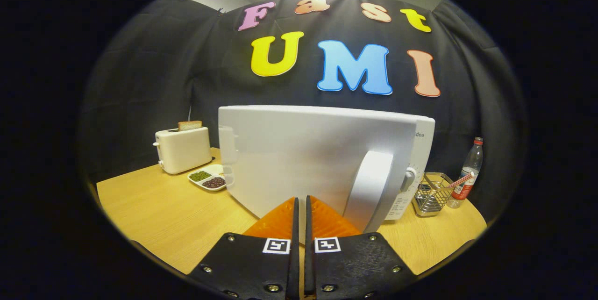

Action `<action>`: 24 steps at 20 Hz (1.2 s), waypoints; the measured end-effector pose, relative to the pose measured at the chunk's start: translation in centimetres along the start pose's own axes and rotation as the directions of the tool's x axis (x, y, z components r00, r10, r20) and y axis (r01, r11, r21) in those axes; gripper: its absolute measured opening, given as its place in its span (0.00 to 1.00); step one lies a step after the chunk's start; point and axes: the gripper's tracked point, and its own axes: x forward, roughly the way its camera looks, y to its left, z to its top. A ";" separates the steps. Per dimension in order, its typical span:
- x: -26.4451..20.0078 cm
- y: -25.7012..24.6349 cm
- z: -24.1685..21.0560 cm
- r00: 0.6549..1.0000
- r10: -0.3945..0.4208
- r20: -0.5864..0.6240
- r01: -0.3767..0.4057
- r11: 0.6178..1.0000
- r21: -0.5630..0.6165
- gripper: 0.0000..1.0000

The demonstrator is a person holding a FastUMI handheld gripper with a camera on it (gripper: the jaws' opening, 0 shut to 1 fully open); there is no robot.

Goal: Open the microwave, put the food inside, and close the microwave door.

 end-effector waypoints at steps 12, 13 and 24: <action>6.9 -5.7 1.0 0.993 -0.116 0.022 0.116 0.993 -0.009 0.05; 6.9 -5.5 1.1 0.993 -0.114 0.033 0.115 0.993 -0.007 0.05; 3.1 -5.0 3.5 0.995 -0.098 0.000 0.098 0.995 0.021 0.04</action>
